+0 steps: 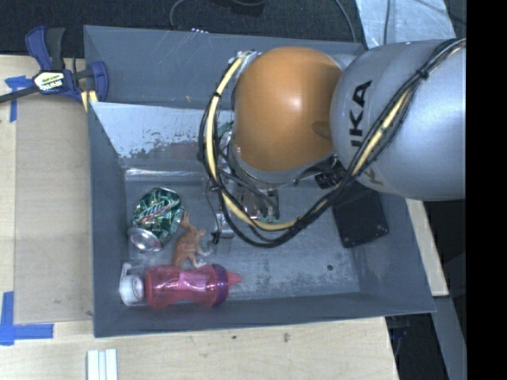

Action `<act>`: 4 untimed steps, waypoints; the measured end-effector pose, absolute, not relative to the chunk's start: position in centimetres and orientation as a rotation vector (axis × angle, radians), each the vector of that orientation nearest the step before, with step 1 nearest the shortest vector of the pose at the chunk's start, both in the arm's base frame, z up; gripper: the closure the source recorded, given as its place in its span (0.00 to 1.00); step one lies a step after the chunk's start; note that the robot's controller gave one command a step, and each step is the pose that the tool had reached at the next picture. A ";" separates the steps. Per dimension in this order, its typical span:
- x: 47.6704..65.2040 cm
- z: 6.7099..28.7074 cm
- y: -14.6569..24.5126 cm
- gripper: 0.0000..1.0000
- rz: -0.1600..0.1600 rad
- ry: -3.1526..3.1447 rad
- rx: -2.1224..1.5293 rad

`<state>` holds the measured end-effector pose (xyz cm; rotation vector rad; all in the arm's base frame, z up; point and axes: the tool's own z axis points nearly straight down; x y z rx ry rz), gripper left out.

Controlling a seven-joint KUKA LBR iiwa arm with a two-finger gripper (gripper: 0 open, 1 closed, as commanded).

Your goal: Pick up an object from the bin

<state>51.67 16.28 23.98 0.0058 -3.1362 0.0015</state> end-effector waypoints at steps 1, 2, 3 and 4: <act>51.8 24.5 16.2 0.00 -0.002 -3.145 0.000; 50.6 20.7 17.5 0.00 -0.002 -3.130 0.346; 48.4 15.8 18.5 0.00 -0.001 -3.092 0.561; 48.4 13.1 18.5 0.00 0.000 -3.046 0.796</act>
Offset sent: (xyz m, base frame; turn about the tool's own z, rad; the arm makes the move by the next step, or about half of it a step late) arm -0.0292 0.0259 -0.0798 -0.4435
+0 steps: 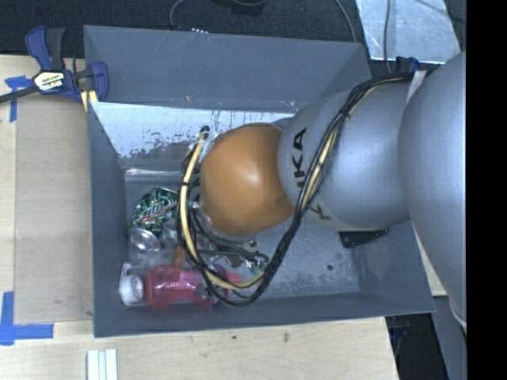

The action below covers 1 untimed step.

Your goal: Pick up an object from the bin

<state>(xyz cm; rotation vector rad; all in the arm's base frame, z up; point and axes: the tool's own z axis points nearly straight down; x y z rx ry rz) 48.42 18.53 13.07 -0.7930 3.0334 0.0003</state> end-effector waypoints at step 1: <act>48.7 7.8 17.1 0.00 0.004 2.982 -0.969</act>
Offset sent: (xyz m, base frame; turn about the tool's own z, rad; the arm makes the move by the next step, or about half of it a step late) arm 0.0001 -0.0115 -0.0607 -0.0431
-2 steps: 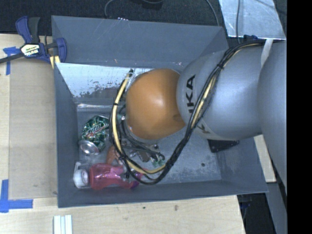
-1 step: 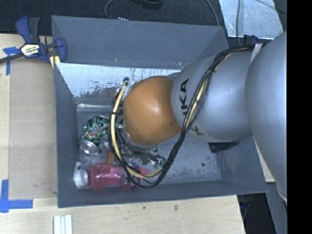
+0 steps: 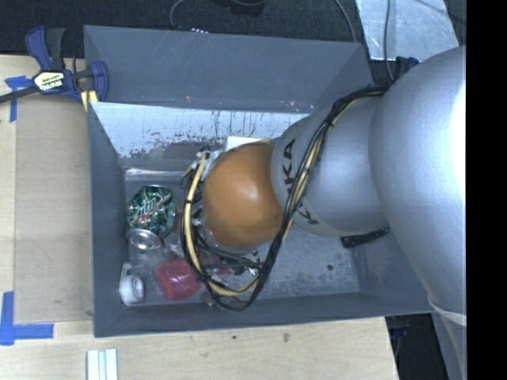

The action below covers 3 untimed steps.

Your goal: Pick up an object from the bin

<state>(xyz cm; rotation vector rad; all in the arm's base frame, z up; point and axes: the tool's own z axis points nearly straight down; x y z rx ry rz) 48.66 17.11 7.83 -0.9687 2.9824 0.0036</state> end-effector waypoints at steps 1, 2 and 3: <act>48.5 6.9 17.3 1.00 0.003 3.012 -0.859; 48.5 7.0 17.4 1.00 0.003 3.012 -0.856; 48.3 7.5 17.3 1.00 0.002 3.019 -0.858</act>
Offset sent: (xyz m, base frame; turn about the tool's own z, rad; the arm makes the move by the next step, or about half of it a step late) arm 0.0000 0.0000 0.0000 0.0000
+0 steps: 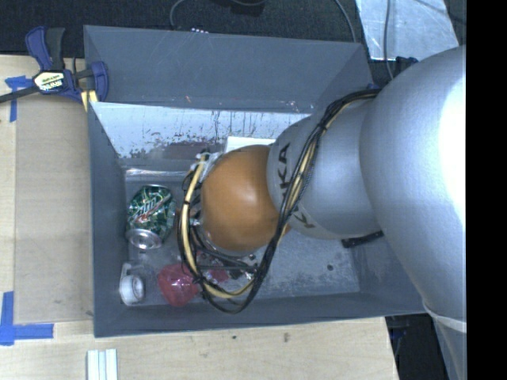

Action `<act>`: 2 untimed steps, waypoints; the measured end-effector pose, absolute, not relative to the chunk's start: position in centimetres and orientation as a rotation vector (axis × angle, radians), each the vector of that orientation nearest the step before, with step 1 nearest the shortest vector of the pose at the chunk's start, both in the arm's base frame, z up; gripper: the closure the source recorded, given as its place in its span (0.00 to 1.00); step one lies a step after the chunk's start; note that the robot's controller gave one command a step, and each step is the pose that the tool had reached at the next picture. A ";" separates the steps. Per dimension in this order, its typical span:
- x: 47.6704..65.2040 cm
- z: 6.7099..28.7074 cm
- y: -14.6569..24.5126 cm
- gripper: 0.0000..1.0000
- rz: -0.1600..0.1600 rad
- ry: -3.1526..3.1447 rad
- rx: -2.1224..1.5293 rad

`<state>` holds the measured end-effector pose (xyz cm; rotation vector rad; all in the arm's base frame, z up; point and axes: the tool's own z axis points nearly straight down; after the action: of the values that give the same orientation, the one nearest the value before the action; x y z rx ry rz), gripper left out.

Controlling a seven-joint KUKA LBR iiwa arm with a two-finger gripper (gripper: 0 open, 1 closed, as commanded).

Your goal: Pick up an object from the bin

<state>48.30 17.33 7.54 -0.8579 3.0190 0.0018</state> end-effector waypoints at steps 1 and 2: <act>48.1 9.7 17.3 1.00 0.001 3.024 -0.859; 48.4 11.9 17.4 1.00 0.002 3.015 -0.856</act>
Offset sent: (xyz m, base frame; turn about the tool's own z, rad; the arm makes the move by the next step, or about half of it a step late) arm 0.0000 0.0001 0.0613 0.0000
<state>48.39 17.36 11.90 -0.8560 3.0148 0.0024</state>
